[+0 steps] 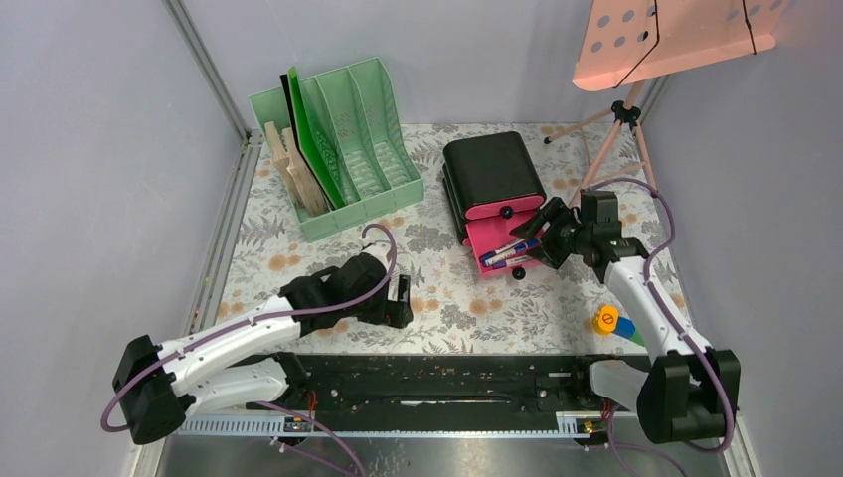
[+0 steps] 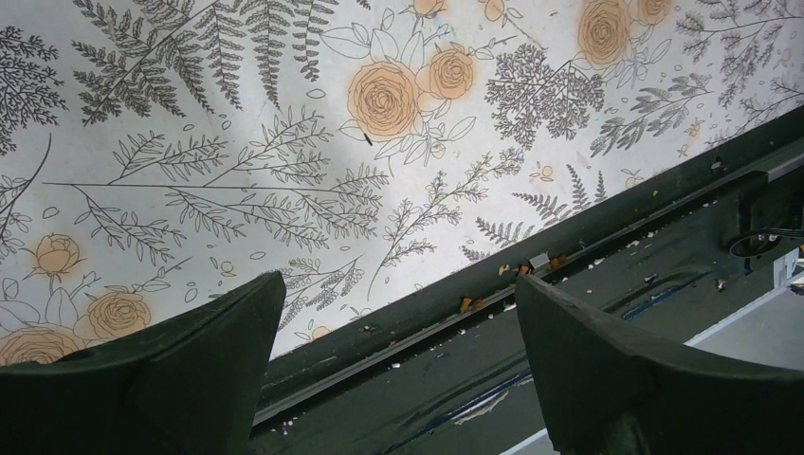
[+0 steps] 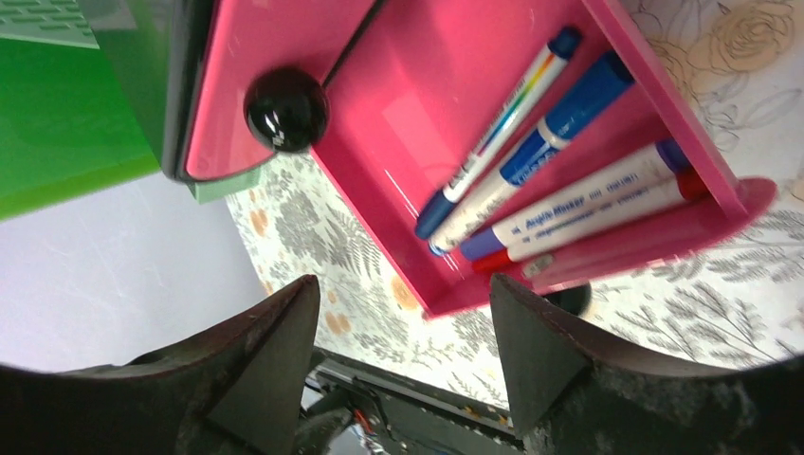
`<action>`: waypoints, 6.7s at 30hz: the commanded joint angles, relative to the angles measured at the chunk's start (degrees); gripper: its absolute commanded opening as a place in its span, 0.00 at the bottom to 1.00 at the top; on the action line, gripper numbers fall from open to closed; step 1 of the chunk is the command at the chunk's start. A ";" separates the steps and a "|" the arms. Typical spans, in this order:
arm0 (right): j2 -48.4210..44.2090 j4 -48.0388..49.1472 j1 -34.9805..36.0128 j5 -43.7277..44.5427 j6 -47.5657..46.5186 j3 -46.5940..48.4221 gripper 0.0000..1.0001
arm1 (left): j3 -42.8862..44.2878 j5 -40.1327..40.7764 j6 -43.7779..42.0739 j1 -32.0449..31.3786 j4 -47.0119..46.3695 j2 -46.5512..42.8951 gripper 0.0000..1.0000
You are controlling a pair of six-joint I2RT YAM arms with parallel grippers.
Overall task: Organize the desk
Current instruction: Place the stationery in the drawer, then close the drawer in the storage box.
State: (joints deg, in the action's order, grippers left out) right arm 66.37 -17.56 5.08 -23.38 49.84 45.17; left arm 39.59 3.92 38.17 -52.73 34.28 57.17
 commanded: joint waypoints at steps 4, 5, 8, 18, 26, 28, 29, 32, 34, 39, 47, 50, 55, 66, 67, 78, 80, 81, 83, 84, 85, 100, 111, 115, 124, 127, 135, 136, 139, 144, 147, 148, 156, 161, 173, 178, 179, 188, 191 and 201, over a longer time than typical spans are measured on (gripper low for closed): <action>-8.83 -13.66 -0.34 6.77 -12.76 0.80 0.71 | 2.25 2.44 -0.11 -0.22 -0.95 -2.01 0.93; -9.95 -15.00 -0.32 7.84 -13.60 0.31 0.71 | 2.39 2.55 -0.12 -0.23 -0.97 -2.09 0.93; -12.79 -17.37 -0.35 10.55 -15.13 -1.41 0.70 | 2.74 2.64 -0.16 -0.23 -0.97 -2.22 0.93; -15.91 -20.95 -0.34 10.72 -16.54 -5.89 0.68 | 3.27 2.82 0.40 -0.20 -0.98 -2.43 0.93; -15.33 -17.74 0.36 7.75 -17.08 -8.98 0.65 | 2.49 2.78 1.67 -0.19 -1.79 -2.45 0.94; -14.94 -16.74 1.68 8.01 -17.21 -9.28 0.64 | 2.34 2.57 1.93 -0.18 -2.08 -2.45 0.94; -14.59 -16.19 2.82 8.51 -17.20 -9.32 0.64 | 2.21 2.46 2.05 -0.20 -2.18 -2.42 0.94; -12.57 -15.77 6.82 11.49 -18.18 -8.04 0.64 | 1.83 2.31 2.25 -0.23 -2.53 -2.31 0.94; -10.75 -16.09 8.97 13.58 -18.92 -6.91 0.64 | 1.73 2.29 2.39 -0.21 -2.63 -2.27 0.93; -6.03 -14.85 11.83 17.83 -20.76 -5.26 0.61 | 1.51 2.29 2.69 -0.19 -2.73 -2.36 0.94; -1.67 -9.33 12.75 18.62 -23.94 -3.56 0.59 | 1.11 2.55 2.70 -0.21 -2.71 -2.35 0.93; -1.72 -6.24 13.00 18.04 -24.75 -4.00 0.59 | 1.01 2.62 2.78 -0.18 -2.73 -2.21 0.94; -0.09 -2.67 13.36 16.03 -26.73 -4.00 0.58 | 0.93 2.98 2.87 -0.19 -2.68 -2.49 0.94; 3.42 -1.07 13.66 18.24 -27.43 -3.02 0.48 | 0.72 3.26 2.87 -0.18 -2.72 -2.59 0.94; 3.46 -0.83 13.64 18.15 -27.53 -3.02 0.47 | 0.67 3.27 2.87 -0.18 -2.71 -2.59 0.94; 1.54 -1.31 13.81 16.70 -27.45 -1.65 0.20 | 0.37 3.35 3.13 -0.19 -2.73 -2.71 0.94; 1.17 -1.33 13.81 16.42 -27.17 -1.13 0.18 | 0.24 3.36 3.14 -0.18 -2.76 -2.78 0.94; 1.13 -1.38 13.86 16.32 -26.97 -0.63 0.16 | 0.20 3.27 3.16 -0.18 -2.73 -2.87 0.94; 1.06 -1.45 13.82 16.02 -26.54 0.10 0.14 | -0.07 3.21 3.22 -0.18 -2.65 -3.09 0.94; 1.05 -1.44 13.77 16.00 -26.30 0.51 0.13 | -0.19 3.20 3.29 -0.22 -2.64 -3.11 0.94; 1.04 -1.45 13.81 15.99 -26.15 0.82 0.12 | -0.27 3.13 3.31 -0.20 -2.64 -3.23 0.94; 4.89 2.41 13.82 16.55 -23.98 2.59 0.11 | 0.40 3.32 3.22 -0.18 -1.15 -3.06 0.94; 10.83 6.76 13.82 17.44 -22.52 5.74 0.10 | 0.79 4.02 2.71 -0.19 -0.33 -3.11 0.94; 12.30 7.46 13.81 19.05 -22.10 6.98 0.10 | 0.68 4.44 2.52 -0.20 0.09 -3.06 0.94; 15.55 11.45 13.81 19.89 -19.35 8.40 0.11 | 0.49 4.43 2.37 -0.19 0.38 -3.09 0.94; 17.16 13.13 13.82 19.86 -18.05 8.65 0.12 | 0.78 4.52 1.96 -0.20 0.89 -3.03 0.94; 17.92 12.08 13.81 21.93 -16.03 10.12 0.21 | 1.15 4.99 1.39 -0.18 1.58 -2.44 0.94; 17.23 11.70 13.81 22.23 -16.05 9.71 0.27 | 1.17 4.89 1.38 -0.21 1.58 -2.29 0.94; 14.22 10.58 13.80 22.71 -16.17 7.63 0.46 | 1.27 4.87 1.30 -0.18 1.49 -2.05 0.94; 8.25 8.62 13.81 22.85 -16.05 2.93 0.70 | 1.57 4.80 1.20 -0.19 1.01 -1.88 0.94; 4.51 6.69 13.86 22.56 -15.42 0.55 0.78 | 1.57 4.70 1.29 -0.19 0.75 -1.74 0.94; 3.28 6.14 13.82 22.35 -15.16 -0.22 0.80 | 1.59 4.57 1.29 -0.18 0.52 -1.79 0.94; -2.59 3.81 13.48 16.24 -11.19 -5.19 0.84 | 1.57 4.08 1.55 -0.23 0.06 -1.89 0.94; -2.28 3.98 12.30 8.79 -6.25 -6.69 0.83 | 1.10 3.92 1.64 -0.18 0.09 -2.55 0.94; 5.28 23.00 0.02 -10.13 5.98 -14.87 0.67 | 0.12 4.27 1.99 -0.18 -0.09 -3.65 0.94; 9.13 23.79 -1.05 -11.22 6.82 -12.95 0.39 | -0.19 4.40 2.17 -0.18 -0.27 -3.69 0.94; 9.98 24.61 -1.25 -11.41 7.30 -12.81 0.35 | -0.28 4.37 2.17 -0.18 -0.35 -3.72 0.94; 14.06 26.19 -1.41 -8.99 9.72 -9.21 0.06 | -0.83 4.32 2.17 -0.18 -0.26 -4.15 0.94; 15.78 26.52 -1.37 -8.73 10.12 -7.65 0.04 | -0.93 4.38 2.17 -0.23 -0.27 -4.23 0.94; 20.99 27.19 -1.30 -7.35 10.65 -2.88 0.03 | -1.34 4.78 2.18 -0.18 -0.26 -4.43 0.94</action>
State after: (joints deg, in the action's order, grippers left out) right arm 85.69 7.18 4.01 -31.99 59.75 39.33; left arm 38.74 7.38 40.38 -52.73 36.10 53.71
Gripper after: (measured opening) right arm 0.044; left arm 0.938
